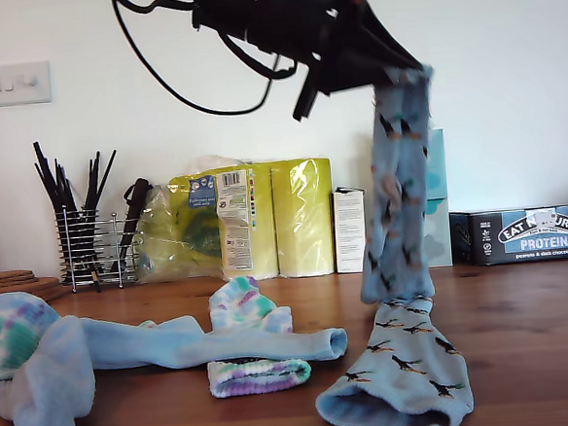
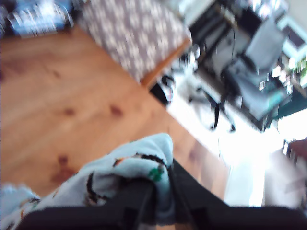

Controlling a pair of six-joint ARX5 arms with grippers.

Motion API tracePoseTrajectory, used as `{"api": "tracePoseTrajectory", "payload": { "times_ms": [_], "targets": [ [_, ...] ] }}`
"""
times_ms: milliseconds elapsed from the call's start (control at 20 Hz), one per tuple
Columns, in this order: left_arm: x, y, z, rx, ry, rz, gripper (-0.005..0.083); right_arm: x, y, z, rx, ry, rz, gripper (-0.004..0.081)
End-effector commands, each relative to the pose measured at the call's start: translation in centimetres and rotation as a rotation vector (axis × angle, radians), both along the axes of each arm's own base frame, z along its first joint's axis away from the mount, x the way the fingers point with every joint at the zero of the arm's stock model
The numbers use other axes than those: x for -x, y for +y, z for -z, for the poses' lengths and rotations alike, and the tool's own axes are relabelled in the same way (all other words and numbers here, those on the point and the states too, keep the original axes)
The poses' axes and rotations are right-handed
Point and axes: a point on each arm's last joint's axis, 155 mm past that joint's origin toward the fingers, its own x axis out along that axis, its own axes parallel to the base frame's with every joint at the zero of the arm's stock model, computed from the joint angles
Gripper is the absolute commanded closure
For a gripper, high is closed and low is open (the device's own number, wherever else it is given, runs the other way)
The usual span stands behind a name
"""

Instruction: Pair up the socks based on colour and pattern, by placing each sock on top of its pair

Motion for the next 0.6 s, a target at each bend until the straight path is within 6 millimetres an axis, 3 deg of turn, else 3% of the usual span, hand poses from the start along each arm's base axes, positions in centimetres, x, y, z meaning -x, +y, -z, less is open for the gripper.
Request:
{"api": "tracePoseTrajectory", "payload": {
  "times_ms": [0, 300, 450, 550],
  "targets": [
    [0.5, 1.2, 3.8, -0.106, 0.064, 0.008, 0.0797, 0.4, 0.0, 0.3, 0.001, 0.007, -0.009, 0.0783],
    [5.0, 3.0, 7.4, -0.276, 0.25, 0.051, 0.078, 0.6, -0.4, 0.1, 0.003, -0.001, -0.004, 0.0783],
    [7.8, 2.1, 8.7, -0.322, 0.274, 0.113, 0.0616, 0.6, -0.4, 0.1, 0.004, -0.002, -0.003, 0.0783],
    [9.8, 1.4, 9.7, -0.362, 0.28, 0.151, 0.056, 0.6, -0.4, 0.2, 0.004, -0.002, -0.003, 0.0783]
  ]
}}
